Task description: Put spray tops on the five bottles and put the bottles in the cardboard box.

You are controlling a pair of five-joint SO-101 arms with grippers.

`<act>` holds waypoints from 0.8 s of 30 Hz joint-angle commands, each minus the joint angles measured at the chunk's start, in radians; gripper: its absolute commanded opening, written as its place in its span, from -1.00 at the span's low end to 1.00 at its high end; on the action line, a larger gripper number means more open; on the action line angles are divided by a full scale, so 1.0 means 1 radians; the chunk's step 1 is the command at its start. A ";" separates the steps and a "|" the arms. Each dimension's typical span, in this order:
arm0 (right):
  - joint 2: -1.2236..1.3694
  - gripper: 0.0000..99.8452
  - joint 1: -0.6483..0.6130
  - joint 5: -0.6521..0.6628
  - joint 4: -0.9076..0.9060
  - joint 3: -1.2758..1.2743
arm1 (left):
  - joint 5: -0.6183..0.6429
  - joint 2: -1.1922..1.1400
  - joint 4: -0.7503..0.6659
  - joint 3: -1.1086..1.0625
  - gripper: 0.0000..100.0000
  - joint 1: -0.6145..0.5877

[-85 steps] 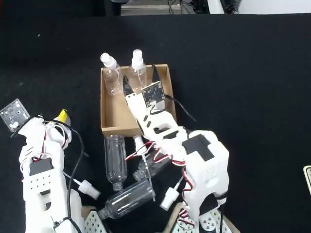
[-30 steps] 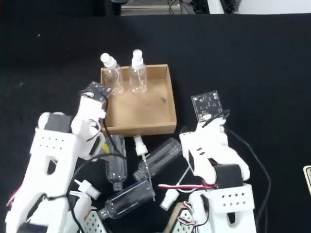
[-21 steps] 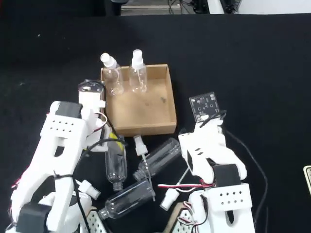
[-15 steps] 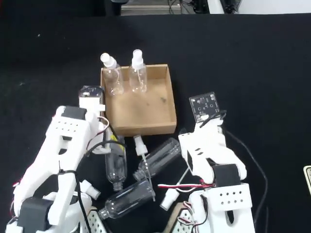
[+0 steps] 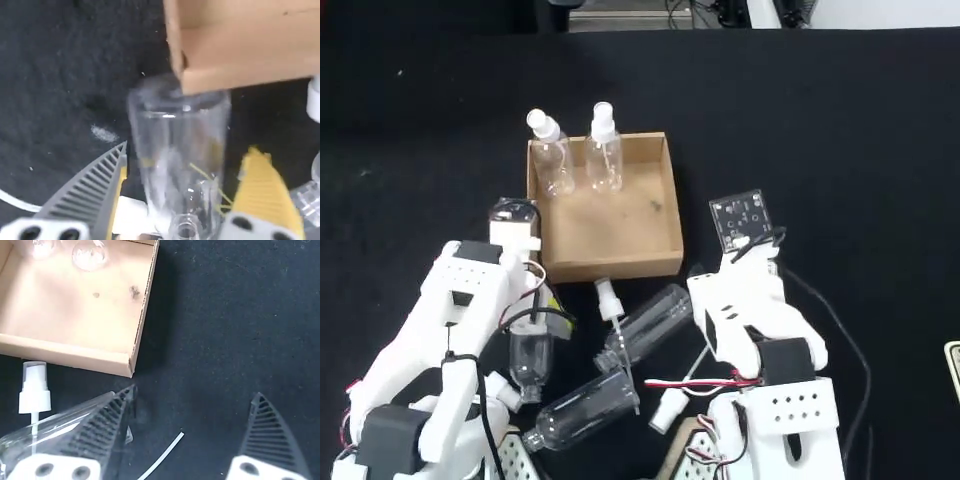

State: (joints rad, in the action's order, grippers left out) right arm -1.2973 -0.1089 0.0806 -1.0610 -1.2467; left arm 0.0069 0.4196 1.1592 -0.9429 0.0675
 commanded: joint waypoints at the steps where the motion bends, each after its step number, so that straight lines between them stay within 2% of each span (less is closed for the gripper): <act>1: -0.024 -0.38 0.014 0.005 0.032 0.005 | -0.092 0.005 -0.005 0.012 -0.57 -0.056; 5: -0.024 -0.38 0.014 0.003 0.032 0.005 | -0.227 0.005 -0.008 0.013 -0.77 -0.174; 9: -0.024 -0.38 0.014 0.003 0.032 0.005 | -0.304 0.005 -0.008 0.068 -0.80 -0.326; 14: -0.024 -0.38 0.014 0.002 0.032 0.005 | -0.310 -0.005 -0.012 0.262 -0.80 -0.541; 19: -0.024 -0.38 0.012 0.002 0.032 0.005 | -0.259 -0.008 -0.009 0.348 -0.80 -0.648; 22: -0.024 -0.38 0.011 0.002 0.032 0.004 | -0.226 -0.008 -0.014 0.349 -0.66 -0.704; 24: -0.024 -0.38 0.012 0.002 0.031 0.004 | -0.275 -0.008 -0.014 0.349 -0.51 -0.759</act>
State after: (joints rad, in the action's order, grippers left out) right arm -1.2973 -0.1089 0.0806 -1.0564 -1.2467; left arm -0.2386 0.4089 1.1592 -0.6544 -0.6199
